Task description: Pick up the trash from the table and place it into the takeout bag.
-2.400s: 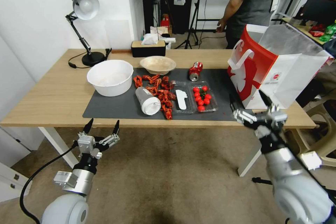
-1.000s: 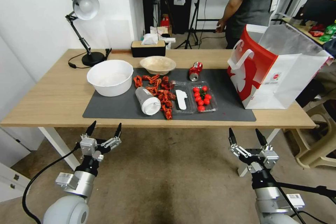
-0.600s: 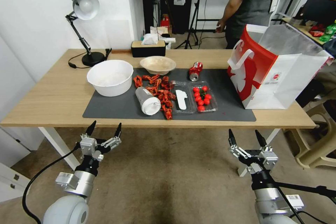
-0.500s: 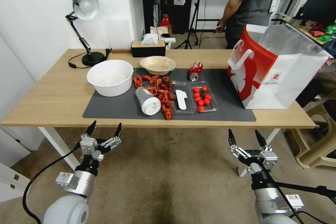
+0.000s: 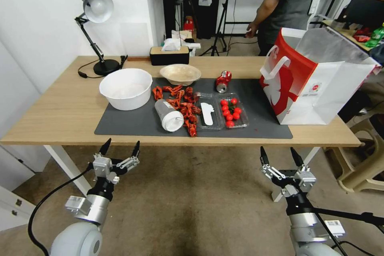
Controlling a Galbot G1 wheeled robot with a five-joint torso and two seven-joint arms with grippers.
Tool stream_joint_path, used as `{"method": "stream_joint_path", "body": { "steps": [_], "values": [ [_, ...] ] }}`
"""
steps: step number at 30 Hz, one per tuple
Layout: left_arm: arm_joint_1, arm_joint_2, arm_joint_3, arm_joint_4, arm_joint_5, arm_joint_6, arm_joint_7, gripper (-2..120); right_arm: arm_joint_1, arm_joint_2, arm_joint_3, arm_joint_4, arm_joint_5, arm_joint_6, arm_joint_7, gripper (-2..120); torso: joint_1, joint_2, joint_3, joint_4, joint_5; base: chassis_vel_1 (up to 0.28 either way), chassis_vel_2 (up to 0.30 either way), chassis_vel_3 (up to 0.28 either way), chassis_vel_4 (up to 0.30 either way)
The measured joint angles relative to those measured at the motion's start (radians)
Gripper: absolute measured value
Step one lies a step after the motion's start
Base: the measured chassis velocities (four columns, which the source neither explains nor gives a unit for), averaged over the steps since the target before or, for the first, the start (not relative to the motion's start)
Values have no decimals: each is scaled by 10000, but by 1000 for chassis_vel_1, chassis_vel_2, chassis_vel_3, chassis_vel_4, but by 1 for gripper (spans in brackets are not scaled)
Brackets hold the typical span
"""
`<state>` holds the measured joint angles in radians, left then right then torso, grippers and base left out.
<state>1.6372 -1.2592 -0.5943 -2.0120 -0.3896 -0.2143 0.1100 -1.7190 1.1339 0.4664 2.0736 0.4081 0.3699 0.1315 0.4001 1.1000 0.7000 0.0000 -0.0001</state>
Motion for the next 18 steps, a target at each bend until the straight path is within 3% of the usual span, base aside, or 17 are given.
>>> {"method": "stream_joint_path", "body": {
  "steps": [8,18],
  "values": [
    [-67,25,60,7,2,35,2,100,2002,-846,-634,35,450,-1686,179,100,0,0,1,1,0,0,0,0,0],
    [-97,32,28,19,9,62,-43,100,4980,-1892,-1831,-960,1629,-2855,541,100,0,-1,1,0,4,0,0,0,0]
  ]
}}
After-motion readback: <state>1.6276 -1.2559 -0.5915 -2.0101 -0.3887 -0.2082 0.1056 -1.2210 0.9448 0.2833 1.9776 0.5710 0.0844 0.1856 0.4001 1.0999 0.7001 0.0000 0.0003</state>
